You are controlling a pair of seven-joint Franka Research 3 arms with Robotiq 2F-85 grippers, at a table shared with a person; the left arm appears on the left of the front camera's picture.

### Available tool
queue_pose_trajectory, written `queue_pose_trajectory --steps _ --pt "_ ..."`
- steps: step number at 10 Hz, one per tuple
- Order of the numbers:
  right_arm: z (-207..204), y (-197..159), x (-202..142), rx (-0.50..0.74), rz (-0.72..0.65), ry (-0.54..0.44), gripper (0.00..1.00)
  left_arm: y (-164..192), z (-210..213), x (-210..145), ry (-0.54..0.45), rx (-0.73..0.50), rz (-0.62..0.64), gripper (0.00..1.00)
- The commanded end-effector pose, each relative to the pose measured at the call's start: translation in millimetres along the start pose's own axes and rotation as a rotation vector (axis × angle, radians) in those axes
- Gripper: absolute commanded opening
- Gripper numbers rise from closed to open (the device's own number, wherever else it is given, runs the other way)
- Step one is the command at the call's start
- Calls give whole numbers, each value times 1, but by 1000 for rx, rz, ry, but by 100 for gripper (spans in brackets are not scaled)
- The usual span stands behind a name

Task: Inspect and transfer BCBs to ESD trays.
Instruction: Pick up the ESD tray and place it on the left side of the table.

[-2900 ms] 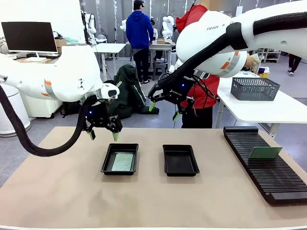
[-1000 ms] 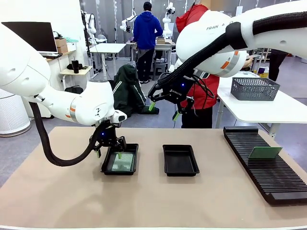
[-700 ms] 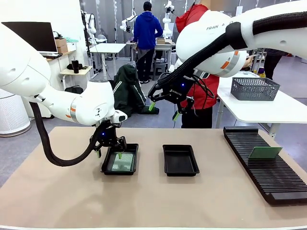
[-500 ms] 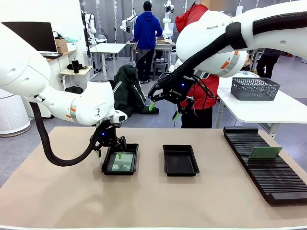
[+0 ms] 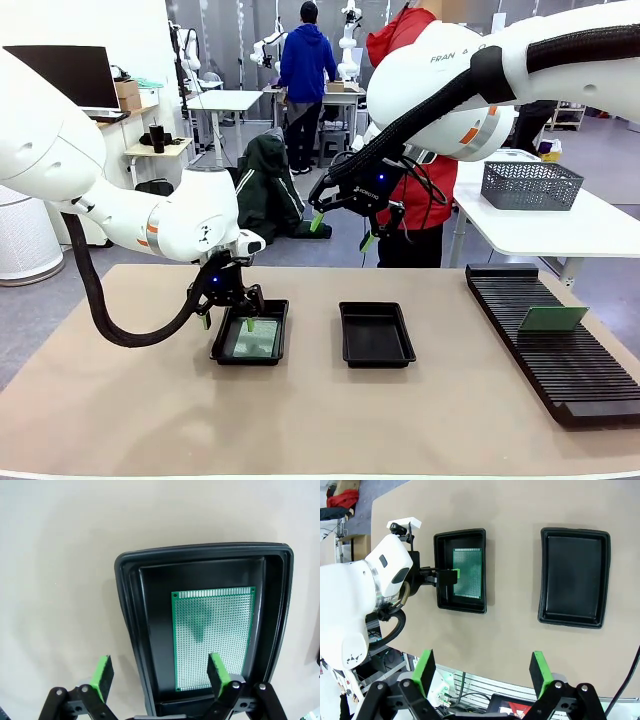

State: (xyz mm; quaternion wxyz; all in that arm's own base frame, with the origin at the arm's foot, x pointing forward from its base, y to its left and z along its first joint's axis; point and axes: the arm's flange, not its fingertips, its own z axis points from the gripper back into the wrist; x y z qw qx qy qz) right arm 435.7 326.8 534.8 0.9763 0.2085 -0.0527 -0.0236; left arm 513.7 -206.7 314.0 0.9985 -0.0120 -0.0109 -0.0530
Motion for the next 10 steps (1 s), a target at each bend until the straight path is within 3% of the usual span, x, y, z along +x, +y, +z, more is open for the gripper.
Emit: queue_pose_trajectory --steps 1,4,5,6,7,8,10 --pt "-1 2 1 -14 -15 -6 100 1 1 0 1 -4 -1 100" --pt "-1 2 1 -14 -15 -6 100 1 1 0 1 -4 -1 100" --pt "-1 2 1 -14 -15 -6 100 0 0 0 0 0 0 91" --pt "-1 2 1 -14 -15 -6 100 2 -1 0 -5 13 4 40" --pt "-1 2 1 -14 -15 -6 100 3 -1 1 -4 11 0 31" --pt "-1 2 1 -14 -15 -6 100 4 -1 2 1 11 2 0" --pt "-1 2 1 -14 -15 -6 100 5 0 3 -12 9 5 0"
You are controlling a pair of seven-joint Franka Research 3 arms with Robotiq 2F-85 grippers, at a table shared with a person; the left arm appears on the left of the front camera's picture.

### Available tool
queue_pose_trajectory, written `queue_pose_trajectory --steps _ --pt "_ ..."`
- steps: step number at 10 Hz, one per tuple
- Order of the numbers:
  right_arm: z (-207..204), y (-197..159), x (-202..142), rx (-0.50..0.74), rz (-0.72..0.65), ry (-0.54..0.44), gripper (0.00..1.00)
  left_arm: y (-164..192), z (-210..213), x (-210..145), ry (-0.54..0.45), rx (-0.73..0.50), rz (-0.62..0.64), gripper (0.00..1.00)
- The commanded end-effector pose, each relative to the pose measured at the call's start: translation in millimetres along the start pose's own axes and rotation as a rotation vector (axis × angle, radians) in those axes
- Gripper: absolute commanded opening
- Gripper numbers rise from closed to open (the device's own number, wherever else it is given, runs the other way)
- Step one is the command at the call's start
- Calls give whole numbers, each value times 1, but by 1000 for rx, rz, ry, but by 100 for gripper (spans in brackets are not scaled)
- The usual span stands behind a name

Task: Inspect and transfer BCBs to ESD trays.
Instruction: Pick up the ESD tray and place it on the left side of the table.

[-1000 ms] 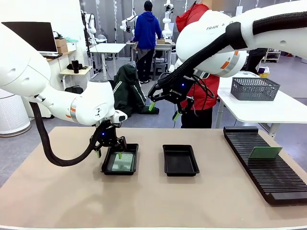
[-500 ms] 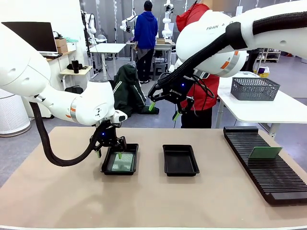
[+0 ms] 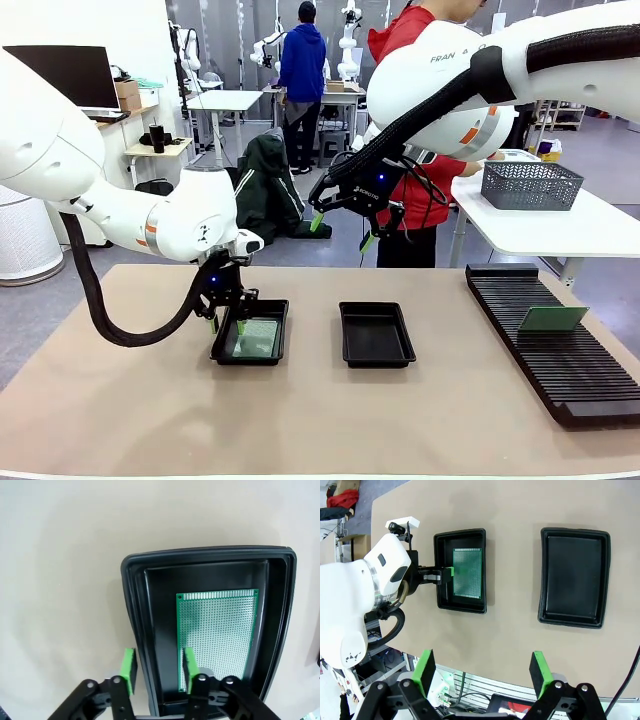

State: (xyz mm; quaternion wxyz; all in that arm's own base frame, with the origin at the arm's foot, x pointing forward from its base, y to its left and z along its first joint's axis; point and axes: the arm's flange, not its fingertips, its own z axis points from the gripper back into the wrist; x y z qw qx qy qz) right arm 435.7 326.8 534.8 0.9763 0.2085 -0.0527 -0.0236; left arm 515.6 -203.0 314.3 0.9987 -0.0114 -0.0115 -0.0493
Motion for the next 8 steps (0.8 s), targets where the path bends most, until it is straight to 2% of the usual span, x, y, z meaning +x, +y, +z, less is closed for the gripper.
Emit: queue_pose_trajectory --steps 1,2,3,8 --pt "-1 2 1 -14 -15 -6 100 3 0 3 -7 8 -1 13" --pt "-1 2 1 -14 -15 -6 100 4 0 4 -12 8 4 3" --pt "-1 2 1 -14 -15 -6 100 4 0 5 -10 9 4 0" --pt "-1 2 1 -14 -15 -6 100 9 -3 10 7 3 24 0"
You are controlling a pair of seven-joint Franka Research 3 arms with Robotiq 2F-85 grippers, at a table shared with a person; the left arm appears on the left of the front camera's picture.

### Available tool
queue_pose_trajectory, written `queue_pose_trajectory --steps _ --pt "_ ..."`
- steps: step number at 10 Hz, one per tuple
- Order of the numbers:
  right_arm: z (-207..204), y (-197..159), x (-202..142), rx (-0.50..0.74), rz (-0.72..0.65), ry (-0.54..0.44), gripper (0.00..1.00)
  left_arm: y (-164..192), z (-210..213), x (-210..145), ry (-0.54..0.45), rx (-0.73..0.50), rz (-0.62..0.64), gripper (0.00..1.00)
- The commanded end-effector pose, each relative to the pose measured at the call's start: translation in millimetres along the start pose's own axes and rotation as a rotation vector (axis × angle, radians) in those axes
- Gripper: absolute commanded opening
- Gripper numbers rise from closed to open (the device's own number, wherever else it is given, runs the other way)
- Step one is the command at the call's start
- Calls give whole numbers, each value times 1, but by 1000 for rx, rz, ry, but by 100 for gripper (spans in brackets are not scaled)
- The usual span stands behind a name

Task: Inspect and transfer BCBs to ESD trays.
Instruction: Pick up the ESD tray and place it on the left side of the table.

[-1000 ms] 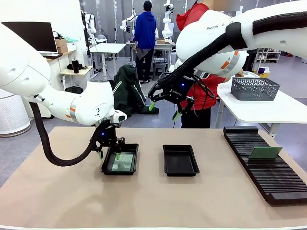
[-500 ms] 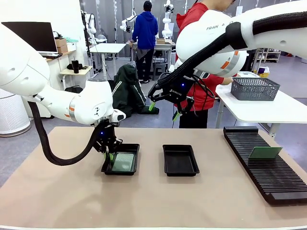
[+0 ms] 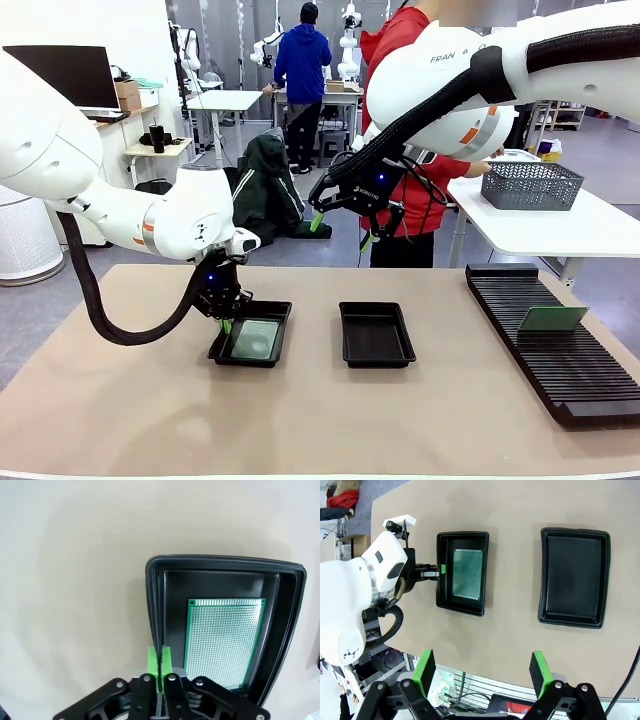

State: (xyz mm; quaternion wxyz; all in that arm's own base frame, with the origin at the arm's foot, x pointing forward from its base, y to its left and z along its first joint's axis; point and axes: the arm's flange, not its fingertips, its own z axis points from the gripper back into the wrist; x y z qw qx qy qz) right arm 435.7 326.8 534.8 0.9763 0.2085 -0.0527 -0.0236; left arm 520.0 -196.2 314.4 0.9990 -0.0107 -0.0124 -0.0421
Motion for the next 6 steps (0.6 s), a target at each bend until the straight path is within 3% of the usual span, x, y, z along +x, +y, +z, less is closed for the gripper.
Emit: queue_pose_trajectory --steps 1,6 --pt "-1 2 1 -14 -15 -6 100 -1 0 0 0 0 -2 0" --pt "-1 2 1 -14 -15 -6 100 -1 0 0 0 0 -2 0"
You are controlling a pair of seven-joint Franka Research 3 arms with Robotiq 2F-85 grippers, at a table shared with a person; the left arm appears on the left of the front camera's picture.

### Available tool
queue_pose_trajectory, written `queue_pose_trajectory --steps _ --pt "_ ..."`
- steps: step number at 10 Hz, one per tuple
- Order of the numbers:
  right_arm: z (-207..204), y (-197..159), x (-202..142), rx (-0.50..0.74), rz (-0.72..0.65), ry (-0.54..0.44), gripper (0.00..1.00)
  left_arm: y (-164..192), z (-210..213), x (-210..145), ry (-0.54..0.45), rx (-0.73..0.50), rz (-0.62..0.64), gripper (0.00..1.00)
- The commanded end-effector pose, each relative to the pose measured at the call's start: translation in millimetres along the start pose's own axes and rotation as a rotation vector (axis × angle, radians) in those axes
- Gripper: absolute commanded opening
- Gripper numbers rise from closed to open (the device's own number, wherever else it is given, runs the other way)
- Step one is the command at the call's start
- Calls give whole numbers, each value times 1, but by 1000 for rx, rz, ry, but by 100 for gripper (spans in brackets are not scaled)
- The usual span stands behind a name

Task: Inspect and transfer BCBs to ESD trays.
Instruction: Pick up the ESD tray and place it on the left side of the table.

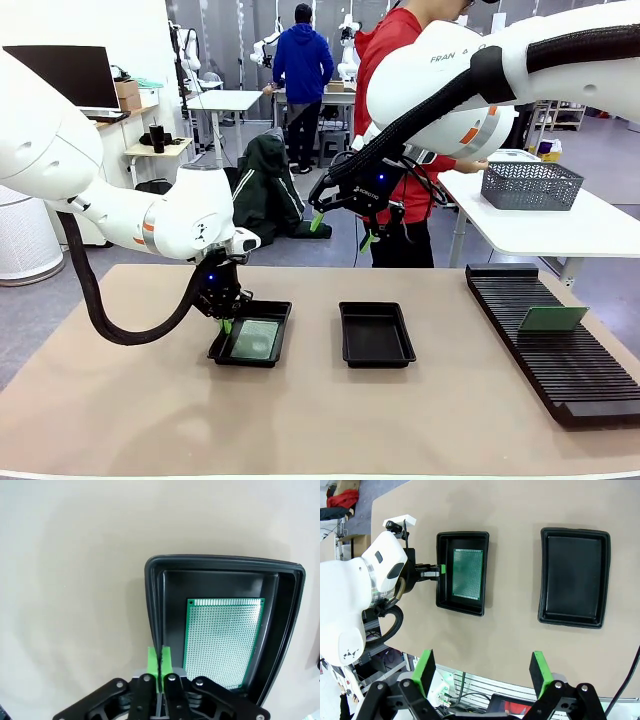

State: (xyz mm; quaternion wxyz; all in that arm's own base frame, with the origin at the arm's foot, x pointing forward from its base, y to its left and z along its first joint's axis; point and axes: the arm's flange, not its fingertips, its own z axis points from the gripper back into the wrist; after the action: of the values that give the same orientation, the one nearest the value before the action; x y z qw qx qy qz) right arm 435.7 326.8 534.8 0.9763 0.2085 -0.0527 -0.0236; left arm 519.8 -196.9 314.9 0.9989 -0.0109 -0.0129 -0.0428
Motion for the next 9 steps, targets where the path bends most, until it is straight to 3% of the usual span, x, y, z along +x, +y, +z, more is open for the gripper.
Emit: queue_pose_trajectory --steps 1,9 --pt "-1 2 1 -14 -15 -6 100 0 0 0 1 0 0 0" --pt "-1 2 1 -14 -15 -6 100 0 0 0 1 0 0 0"
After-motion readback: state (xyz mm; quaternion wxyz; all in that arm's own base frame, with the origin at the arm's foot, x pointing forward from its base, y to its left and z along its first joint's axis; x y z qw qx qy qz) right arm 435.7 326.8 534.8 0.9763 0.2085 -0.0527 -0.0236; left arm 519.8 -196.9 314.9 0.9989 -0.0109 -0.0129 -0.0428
